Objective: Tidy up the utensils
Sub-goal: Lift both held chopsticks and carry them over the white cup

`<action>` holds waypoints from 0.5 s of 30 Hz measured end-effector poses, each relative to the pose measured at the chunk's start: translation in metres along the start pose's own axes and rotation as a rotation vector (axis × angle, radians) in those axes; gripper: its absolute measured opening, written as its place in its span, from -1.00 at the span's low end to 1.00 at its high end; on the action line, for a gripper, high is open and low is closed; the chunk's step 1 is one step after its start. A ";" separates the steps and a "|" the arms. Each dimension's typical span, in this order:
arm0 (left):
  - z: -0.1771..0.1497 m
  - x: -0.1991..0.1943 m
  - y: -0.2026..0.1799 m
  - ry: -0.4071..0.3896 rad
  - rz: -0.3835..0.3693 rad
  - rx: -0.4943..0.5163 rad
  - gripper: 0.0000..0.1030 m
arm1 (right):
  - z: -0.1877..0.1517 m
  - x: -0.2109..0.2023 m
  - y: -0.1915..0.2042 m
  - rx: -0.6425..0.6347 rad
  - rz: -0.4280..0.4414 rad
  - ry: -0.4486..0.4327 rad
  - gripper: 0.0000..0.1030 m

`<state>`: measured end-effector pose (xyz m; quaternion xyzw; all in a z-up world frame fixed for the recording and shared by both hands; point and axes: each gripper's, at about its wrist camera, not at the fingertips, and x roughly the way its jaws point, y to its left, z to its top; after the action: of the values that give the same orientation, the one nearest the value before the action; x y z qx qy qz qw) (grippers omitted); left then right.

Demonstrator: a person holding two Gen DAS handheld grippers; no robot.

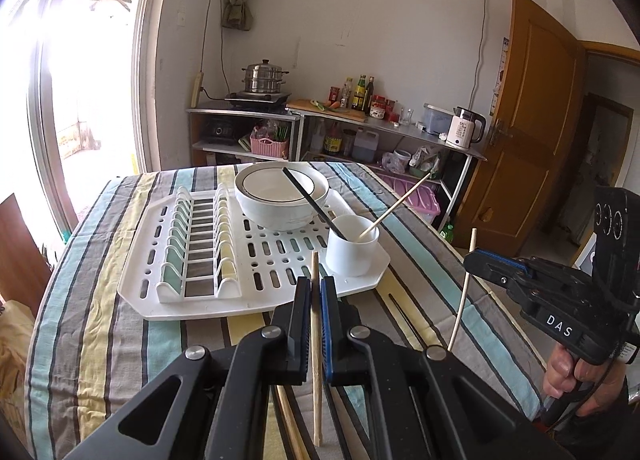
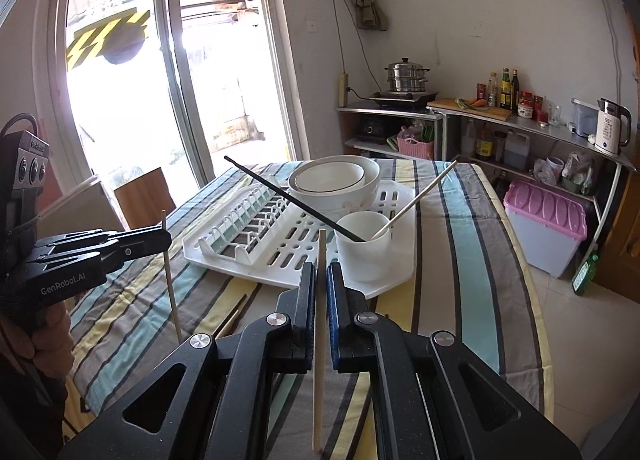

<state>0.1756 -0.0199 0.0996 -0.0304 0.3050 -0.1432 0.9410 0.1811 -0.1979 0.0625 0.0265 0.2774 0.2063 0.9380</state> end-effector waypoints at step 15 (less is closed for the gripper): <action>-0.002 -0.015 -0.004 -0.019 -0.017 0.007 -0.91 | -0.005 -0.029 -0.001 0.009 -0.004 -0.049 -0.89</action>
<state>0.1613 -0.0197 0.1069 -0.0311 0.2953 -0.1521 0.9427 0.1568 -0.2102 0.0725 0.0354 0.2555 0.2026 0.9447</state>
